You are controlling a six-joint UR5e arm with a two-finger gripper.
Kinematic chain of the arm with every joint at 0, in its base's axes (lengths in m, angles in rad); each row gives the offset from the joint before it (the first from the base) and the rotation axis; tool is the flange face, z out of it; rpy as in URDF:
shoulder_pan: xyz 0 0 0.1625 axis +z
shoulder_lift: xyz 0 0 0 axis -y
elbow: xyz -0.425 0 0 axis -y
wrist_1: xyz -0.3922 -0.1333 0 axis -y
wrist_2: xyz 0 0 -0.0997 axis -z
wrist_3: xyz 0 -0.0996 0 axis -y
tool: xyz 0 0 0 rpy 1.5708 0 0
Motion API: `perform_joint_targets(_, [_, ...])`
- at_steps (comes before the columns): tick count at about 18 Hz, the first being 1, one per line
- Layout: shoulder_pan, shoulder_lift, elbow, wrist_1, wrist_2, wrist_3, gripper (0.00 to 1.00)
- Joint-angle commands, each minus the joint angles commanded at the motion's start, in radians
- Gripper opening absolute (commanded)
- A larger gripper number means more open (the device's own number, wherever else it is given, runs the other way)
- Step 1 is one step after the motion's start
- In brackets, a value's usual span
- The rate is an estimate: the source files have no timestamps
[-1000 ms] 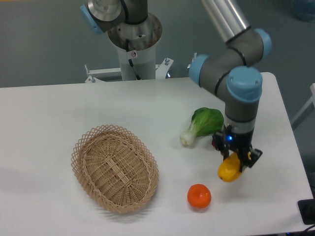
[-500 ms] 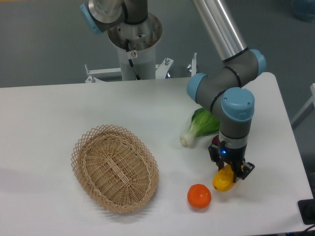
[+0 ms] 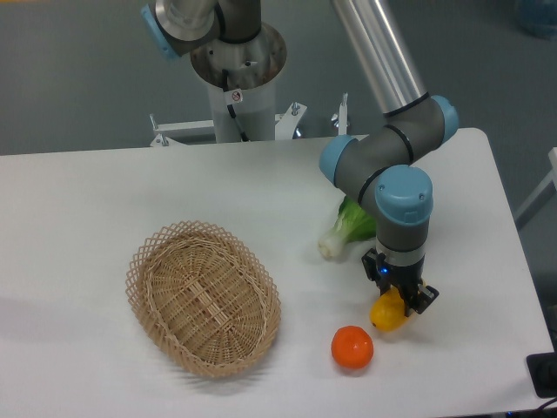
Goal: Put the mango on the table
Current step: 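Lower the held yellow mango down onto the table beside the bok choy, then open the gripper to release the mango on the table, then raise the open gripper up away from the mango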
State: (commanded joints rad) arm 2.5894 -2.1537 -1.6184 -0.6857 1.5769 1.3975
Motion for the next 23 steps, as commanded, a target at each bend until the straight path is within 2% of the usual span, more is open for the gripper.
perform_joint_targets(5, [0.000, 0.006, 0.005, 0.000, -0.003, -0.002, 0.98])
perform_joint_targets(9, [0.000, 0.015, 0.023, -0.002, -0.009, -0.020, 1.00])
perform_joint_targets(13, [0.000, 0.023, 0.087, -0.024, -0.014, -0.058, 1.00])
perform_joint_targets(14, [0.002, 0.029, 0.101, -0.056, -0.014, -0.063, 1.00])
perform_joint_targets(18, [0.011, 0.054, 0.185, -0.254, -0.014, -0.060, 1.00])
perform_joint_targets(23, [0.063, 0.104, 0.198, -0.386, -0.024, -0.046, 1.00])
